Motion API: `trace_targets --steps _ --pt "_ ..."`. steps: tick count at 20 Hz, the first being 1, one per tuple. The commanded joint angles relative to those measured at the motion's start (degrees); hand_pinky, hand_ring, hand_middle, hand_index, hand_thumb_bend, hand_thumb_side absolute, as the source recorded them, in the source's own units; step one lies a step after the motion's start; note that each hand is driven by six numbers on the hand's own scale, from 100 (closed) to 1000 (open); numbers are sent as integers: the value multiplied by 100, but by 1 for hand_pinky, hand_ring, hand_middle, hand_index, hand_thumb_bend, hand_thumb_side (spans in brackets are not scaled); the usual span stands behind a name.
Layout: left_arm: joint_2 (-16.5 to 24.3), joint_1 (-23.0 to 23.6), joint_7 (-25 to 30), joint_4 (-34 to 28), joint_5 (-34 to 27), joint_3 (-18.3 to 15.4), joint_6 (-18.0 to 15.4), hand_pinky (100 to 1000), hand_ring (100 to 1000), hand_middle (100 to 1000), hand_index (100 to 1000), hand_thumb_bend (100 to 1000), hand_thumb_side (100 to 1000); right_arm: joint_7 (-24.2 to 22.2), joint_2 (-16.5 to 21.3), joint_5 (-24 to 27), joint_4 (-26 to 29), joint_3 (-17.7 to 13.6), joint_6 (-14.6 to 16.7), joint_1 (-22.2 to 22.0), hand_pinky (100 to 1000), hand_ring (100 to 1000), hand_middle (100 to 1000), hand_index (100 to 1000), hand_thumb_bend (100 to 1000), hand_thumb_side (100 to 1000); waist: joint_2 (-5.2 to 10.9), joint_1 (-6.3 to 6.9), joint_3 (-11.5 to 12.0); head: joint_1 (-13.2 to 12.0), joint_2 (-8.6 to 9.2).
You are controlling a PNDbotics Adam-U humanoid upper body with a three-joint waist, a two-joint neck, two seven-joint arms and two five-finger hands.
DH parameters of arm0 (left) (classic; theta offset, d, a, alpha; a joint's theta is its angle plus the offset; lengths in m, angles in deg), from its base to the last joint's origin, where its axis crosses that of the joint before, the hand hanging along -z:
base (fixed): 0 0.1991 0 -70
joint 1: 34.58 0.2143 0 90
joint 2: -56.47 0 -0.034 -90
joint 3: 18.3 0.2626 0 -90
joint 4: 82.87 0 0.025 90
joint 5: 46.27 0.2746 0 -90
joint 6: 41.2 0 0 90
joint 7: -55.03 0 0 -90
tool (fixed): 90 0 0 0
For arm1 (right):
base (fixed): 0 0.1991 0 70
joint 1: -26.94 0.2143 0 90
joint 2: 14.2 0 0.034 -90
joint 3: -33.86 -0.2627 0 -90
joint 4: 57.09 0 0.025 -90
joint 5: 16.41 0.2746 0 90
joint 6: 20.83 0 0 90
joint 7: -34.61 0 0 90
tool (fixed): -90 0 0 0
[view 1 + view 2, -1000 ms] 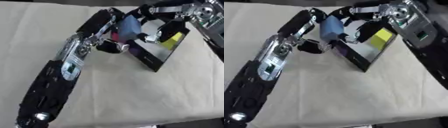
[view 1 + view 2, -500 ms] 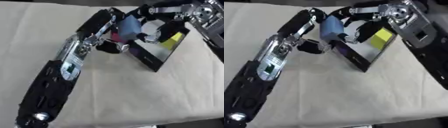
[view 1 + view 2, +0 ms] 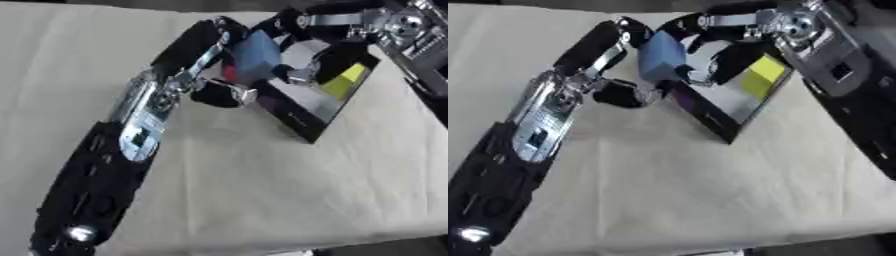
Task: Pick up the objects with one hand, pass them to the other hand, and then place them into the box on the other side of the table.
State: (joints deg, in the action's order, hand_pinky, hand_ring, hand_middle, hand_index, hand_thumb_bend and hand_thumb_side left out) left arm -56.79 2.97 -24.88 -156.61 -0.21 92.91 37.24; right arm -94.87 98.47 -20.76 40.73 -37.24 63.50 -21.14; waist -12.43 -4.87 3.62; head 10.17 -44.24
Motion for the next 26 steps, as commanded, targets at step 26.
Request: trace_targets --steps 26 --pt "-120 -127 -28 -258 -682 105 -365 647 571 439 514 100 420 79 65 -45 -126 -60 -162 107 821 928 693 895 100 321 8 -76 -23 31 12"
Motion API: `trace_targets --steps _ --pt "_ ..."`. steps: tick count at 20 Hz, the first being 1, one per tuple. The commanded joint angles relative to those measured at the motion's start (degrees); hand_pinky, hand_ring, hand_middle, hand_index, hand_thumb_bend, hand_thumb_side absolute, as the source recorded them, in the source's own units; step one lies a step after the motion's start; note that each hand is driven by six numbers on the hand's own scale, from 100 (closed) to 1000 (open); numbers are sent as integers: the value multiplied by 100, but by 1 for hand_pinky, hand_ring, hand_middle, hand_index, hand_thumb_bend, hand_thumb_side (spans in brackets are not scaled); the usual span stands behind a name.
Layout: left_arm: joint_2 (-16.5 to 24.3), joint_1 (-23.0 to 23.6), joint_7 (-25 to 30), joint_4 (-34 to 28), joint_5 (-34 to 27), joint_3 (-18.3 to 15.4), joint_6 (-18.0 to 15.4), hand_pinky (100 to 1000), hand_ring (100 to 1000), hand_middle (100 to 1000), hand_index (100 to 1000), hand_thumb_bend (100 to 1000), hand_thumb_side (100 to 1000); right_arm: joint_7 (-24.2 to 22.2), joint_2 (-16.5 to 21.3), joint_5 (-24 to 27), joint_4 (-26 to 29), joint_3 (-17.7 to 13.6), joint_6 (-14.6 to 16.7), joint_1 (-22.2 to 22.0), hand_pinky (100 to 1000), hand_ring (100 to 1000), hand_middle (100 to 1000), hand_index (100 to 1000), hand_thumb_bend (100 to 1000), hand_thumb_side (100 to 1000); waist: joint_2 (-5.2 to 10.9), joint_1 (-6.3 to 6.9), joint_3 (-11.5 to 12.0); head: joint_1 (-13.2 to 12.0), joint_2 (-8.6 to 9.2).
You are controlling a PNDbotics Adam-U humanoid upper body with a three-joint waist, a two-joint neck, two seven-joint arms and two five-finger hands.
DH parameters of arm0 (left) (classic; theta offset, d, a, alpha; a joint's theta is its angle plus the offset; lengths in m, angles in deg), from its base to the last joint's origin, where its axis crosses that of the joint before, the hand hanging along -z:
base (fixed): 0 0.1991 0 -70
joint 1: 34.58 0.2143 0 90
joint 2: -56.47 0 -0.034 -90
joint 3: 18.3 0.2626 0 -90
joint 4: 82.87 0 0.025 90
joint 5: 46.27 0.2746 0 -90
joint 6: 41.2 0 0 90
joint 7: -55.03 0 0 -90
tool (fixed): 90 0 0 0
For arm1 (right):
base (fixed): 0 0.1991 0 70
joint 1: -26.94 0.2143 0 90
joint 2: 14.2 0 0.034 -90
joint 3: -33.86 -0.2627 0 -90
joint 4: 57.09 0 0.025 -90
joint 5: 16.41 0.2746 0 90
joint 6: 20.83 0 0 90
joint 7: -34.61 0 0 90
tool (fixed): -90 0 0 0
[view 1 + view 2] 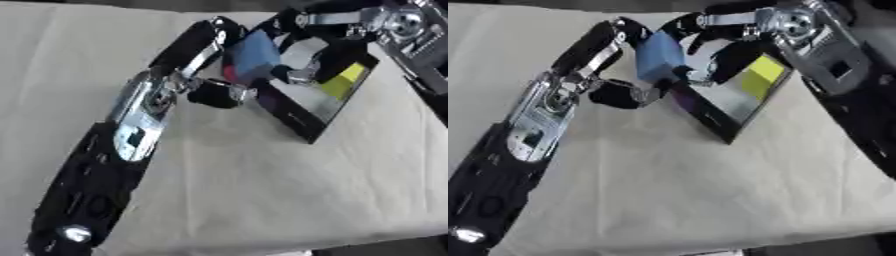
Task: Pick up the objects with one hand, pass them to the other hand, and then place them into the box on the other side of the table.
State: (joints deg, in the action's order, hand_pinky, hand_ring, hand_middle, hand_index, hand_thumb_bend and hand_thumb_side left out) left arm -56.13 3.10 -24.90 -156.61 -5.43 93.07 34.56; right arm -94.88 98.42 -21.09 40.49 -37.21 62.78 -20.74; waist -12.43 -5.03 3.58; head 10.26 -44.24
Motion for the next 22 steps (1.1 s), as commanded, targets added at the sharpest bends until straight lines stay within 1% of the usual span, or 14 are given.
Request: trace_targets --steps 1,3,4,5,7,8,10,11,14,17,19,20,21,22 --pt "-186 -140 -26 -255 -162 90 -98 647 571 440 515 100 420 103 69 14 -104 -69 -111 67 817 922 683 887 100 324 8 -60 -20 23 12" --pt "-187 -141 -27 -251 -164 90 -99 646 571 440 516 100 417 133 70 50 -99 -70 -142 67 813 915 673 878 100 328 7 -60 -20 25 12" --pt "-184 -139 -28 -248 -160 87 -96 645 570 441 525 100 361 162 61 81 -126 -102 -172 61 763 837 579 795 100 394 7 -57 -22 28 12" --pt "-183 -138 -33 -245 -149 86 -93 645 570 441 528 100 340 224 49 140 -163 -145 -235 61 735 805 546 762 100 426 6 -55 -23 32 12" --pt "-181 -141 -57 -242 -126 79 -85 645 570 442 532 100 318 386 37 296 -180 -208 -387 70 703 777 519 733 100 450 6 -52 -26 34 12" --pt "-180 -143 -73 -240 -114 78 -82 646 570 444 536 100 292 473 39 383 -169 -221 -455 72 683 764 502 714 100 467 6 -51 -26 35 12" --pt "-178 -145 -107 -239 -78 78 -86 648 574 448 544 100 245 657 42 553 -137 -215 -560 66 660 744 476 682 100 454 6 -49 -26 37 12" --pt "-177 -145 -126 -238 -52 79 -89 651 577 452 549 100 236 754 46 639 -119 -202 -596 62 647 734 469 674 100 437 6 -48 -26 38 12" --pt "-178 -147 -179 -226 36 80 -103 657 583 460 563 100 210 965 63 856 -69 -151 -661 47 631 725 464 661 100 439 6 -47 -25 43 12" --pt "-179 -148 -223 -208 108 80 -121 660 586 465 574 100 203 1033 78 965 -39 -137 -690 43 621 720 458 654 100 418 7 -45 -22 45 12" --pt "-179 -150 -244 -199 153 77 -122 669 596 484 593 100 207 1042 82 1000 -36 -134 -703 39 619 719 456 650 100 399 6 -45 -22 49 12" --pt "-177 -149 -254 -196 184 77 -118 676 606 505 613 100 204 1038 81 1017 -41 -132 -713 36 616 717 453 645 100 375 6 -45 -22 49 12" --pt "-178 -148 -260 -193 216 79 -115 676 606 505 613 100 211 1033 80 1031 -45 -132 -721 35 616 717 453 645 100 375 6 -45 -22 48 12" --pt "-176 -149 -264 -191 252 80 -114 687 626 543 650 100 224 1023 80 1049 -46 -130 -726 33 612 714 448 641 100 367 6 -44 -22 49 12"
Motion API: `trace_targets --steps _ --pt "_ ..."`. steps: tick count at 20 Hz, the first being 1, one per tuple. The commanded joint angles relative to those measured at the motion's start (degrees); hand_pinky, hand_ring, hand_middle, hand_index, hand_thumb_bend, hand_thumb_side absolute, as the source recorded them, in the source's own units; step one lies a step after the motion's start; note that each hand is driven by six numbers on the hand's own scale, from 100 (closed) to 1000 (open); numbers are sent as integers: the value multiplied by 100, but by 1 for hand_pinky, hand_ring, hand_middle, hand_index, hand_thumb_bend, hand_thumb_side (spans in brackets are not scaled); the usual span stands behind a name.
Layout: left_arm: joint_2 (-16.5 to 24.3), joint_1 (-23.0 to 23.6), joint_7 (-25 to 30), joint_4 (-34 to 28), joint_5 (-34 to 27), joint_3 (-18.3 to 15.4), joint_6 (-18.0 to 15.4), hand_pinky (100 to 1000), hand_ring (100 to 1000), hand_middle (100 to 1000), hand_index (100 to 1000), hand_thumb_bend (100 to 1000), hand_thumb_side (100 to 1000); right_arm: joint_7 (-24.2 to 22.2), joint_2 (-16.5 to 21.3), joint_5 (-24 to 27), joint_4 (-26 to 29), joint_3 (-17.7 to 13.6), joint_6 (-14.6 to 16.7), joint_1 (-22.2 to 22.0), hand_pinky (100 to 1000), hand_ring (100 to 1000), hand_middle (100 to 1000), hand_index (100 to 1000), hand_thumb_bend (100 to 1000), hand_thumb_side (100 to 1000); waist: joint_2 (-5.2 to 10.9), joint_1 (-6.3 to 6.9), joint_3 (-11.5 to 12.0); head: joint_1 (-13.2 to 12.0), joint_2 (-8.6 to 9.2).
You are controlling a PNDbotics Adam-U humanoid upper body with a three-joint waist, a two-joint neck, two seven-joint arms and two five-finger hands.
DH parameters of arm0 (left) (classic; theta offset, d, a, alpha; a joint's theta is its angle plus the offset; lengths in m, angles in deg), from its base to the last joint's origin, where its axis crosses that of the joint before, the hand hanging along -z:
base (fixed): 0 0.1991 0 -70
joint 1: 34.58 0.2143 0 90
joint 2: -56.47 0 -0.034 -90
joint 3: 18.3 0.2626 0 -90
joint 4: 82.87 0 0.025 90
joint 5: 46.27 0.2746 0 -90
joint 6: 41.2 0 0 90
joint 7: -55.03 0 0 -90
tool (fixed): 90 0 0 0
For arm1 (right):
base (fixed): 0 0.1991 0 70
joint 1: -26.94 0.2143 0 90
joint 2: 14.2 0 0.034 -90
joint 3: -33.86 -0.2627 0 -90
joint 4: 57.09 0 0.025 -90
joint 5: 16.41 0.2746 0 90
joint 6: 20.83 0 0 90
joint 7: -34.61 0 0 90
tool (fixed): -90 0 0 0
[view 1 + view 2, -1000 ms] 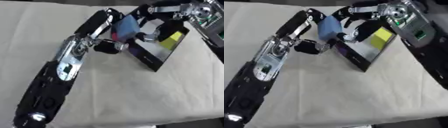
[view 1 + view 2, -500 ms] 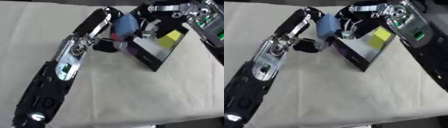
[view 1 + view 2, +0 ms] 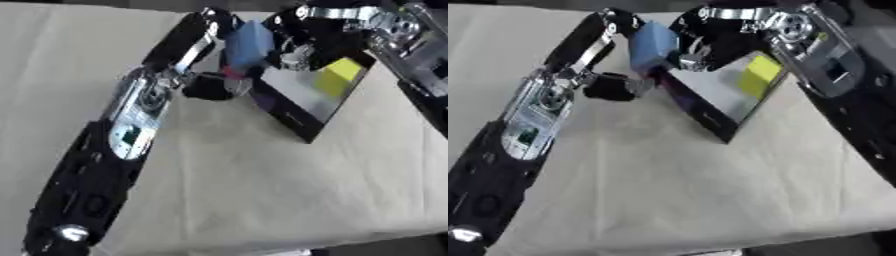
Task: Pick up the objects with one hand, pass them to the other hand, and then place them into the box on the other side of the table.
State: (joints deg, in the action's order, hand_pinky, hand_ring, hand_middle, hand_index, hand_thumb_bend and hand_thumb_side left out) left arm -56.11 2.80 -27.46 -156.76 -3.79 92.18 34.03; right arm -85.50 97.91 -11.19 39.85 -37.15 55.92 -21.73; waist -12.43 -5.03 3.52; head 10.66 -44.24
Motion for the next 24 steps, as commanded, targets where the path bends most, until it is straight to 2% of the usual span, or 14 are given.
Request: trace_targets --steps 1,3,4,5,6,7,8,9,10,12,15,16,18,24 --pt "-176 -121 -13 -175 129 170 -63 701 655 581 682 100 239 73 133 78 15 -137 -45 131 612 712 444 636 100 343 7 -44 -17 9 12" --pt "-167 -126 -28 -178 238 162 -60 725 704 657 741 100 274 54 139 105 11 -141 -52 127 611 711 439 632 100 325 9 -42 -19 6 12" --pt "-161 -130 -39 -179 309 157 -51 743 734 699 768 136 311 46 144 116 10 -144 -54 125 611 711 438 630 100 314 10 -41 -21 5 12" --pt "-159 -132 -50 -177 386 153 -43 743 734 699 768 136 311 40 149 128 9 -148 -57 123 611 711 438 630 100 314 11 -40 -23 4 12" --pt "-152 -139 -55 -175 469 155 -42 761 759 729 789 253 381 35 154 143 8 -153 -59 120 609 711 436 628 100 315 11 -39 -25 4 12" --pt "-149 -142 -58 -172 555 156 -44 763 761 732 791 266 392 30 160 158 8 -158 -61 117 609 711 435 627 100 314 11 -39 -27 4 12" --pt "-147 -144 -58 -165 641 154 -44 772 777 747 807 390 495 23 167 171 7 -163 -64 114 607 709 431 624 100 302 10 -38 -31 4 12" --pt "-147 -145 -65 -160 726 149 -38 774 779 750 813 422 517 13 173 185 4 -168 -69 110 606 709 430 623 100 303 9 -37 -34 3 12" --pt "-146 -147 -77 -153 809 144 -26 778 784 753 828 532 579 4 178 196 1 -173 -78 107 603 708 428 621 100 306 8 -36 -37 4 12" --pt "-146 -148 -107 -129 975 133 21 785 791 760 838 576 610 -10 183 219 -11 -180 -119 104 600 706 426 620 100 315 5 -33 -41 1 12" --pt "-153 -144 -167 -82 1195 113 156 794 801 771 860 622 629 -24 188 245 -3 -191 -171 99 597 704 423 617 100 309 1 -32 -46 -8 12" --pt "-152 -146 -198 -74 1259 107 210 795 803 773 864 678 625 -28 191 248 0 -194 -187 96 595 702 420 615 100 306 0 -32 -47 -11 12" --pt "-154 -147 -257 -58 1366 99 320 796 804 774 866 714 618 -37 195 252 3 -202 -215 93 593 700 418 613 100 297 -1 -33 -48 -17 12" --pt "-150 -143 -592 -61 1550 56 653 796 803 774 864 733 588 -62 205 217 1 -220 -251 83 590 696 415 608 100 286 5 -37 -51 -27 12"
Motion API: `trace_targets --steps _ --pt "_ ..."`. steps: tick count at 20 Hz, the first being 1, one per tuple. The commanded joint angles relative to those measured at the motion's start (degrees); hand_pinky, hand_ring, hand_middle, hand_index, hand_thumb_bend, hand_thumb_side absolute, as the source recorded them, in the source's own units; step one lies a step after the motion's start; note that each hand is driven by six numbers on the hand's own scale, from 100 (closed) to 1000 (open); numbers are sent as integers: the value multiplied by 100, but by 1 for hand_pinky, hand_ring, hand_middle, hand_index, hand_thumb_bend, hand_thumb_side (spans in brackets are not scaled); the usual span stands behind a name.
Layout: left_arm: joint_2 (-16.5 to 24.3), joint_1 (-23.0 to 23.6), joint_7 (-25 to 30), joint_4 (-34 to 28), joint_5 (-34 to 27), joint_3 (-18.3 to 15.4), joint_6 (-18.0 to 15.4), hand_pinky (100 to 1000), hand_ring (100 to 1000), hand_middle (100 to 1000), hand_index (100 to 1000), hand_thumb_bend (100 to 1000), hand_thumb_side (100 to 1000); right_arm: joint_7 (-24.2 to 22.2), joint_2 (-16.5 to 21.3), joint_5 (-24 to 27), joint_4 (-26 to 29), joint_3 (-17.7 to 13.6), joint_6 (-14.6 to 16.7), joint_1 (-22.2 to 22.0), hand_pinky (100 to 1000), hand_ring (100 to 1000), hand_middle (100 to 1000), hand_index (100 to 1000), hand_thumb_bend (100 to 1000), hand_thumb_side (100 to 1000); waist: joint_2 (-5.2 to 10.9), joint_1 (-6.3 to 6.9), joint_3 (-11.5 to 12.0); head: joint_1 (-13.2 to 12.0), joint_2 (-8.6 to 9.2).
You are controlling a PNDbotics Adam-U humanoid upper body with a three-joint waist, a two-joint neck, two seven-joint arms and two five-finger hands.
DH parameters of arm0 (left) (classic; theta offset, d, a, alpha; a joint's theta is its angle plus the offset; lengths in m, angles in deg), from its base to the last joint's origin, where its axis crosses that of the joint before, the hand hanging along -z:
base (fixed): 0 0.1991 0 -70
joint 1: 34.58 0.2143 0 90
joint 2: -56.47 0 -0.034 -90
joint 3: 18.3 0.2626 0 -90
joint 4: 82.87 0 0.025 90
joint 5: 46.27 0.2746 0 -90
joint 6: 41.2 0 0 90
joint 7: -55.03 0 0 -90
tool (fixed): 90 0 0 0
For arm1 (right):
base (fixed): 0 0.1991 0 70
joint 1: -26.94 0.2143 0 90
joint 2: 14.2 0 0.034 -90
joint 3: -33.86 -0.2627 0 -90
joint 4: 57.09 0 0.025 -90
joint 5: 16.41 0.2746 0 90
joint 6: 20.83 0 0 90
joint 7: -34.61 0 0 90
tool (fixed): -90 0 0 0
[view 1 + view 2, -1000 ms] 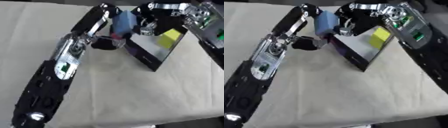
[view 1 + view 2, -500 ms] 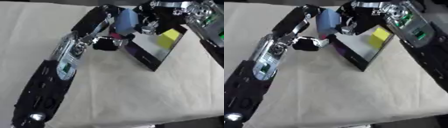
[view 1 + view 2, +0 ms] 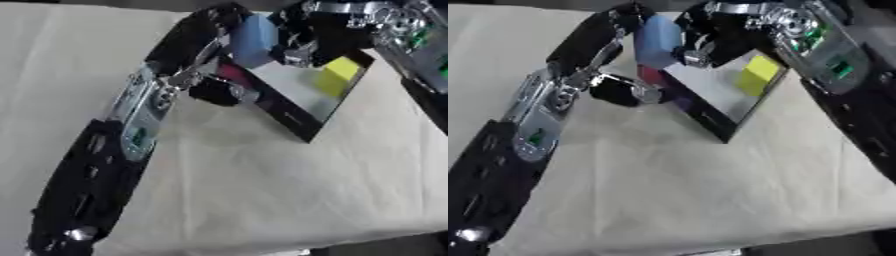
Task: Pick up the objects with one hand, pass them to the other hand, and then place them into the box on the other side of the table.
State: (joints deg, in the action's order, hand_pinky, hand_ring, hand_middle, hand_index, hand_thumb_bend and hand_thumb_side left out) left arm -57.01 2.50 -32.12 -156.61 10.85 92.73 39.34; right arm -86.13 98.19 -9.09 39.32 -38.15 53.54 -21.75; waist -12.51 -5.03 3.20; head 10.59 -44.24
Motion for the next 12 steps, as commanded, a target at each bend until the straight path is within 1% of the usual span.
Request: trace_targets --steps 1,7,12 --pt "-59 -111 -194 -77 114 -14 194 795 803 773 864 733 586 -1 179 0 50 -124 -15 81 590 696 414 608 100 286 14 -37 -20 -22 12" --pt "-70 -69 -417 54 200 -111 509 791 797 767 858 692 632 -34 197 -73 38 -134 -23 49 590 692 412 605 100 284 11 -41 -30 -28 12" --pt "-31 -60 -480 112 154 -170 553 789 793 762 851 695 627 -46 263 -119 22 -150 -13 2 594 690 411 603 100 281 30 -44 -52 -40 12"
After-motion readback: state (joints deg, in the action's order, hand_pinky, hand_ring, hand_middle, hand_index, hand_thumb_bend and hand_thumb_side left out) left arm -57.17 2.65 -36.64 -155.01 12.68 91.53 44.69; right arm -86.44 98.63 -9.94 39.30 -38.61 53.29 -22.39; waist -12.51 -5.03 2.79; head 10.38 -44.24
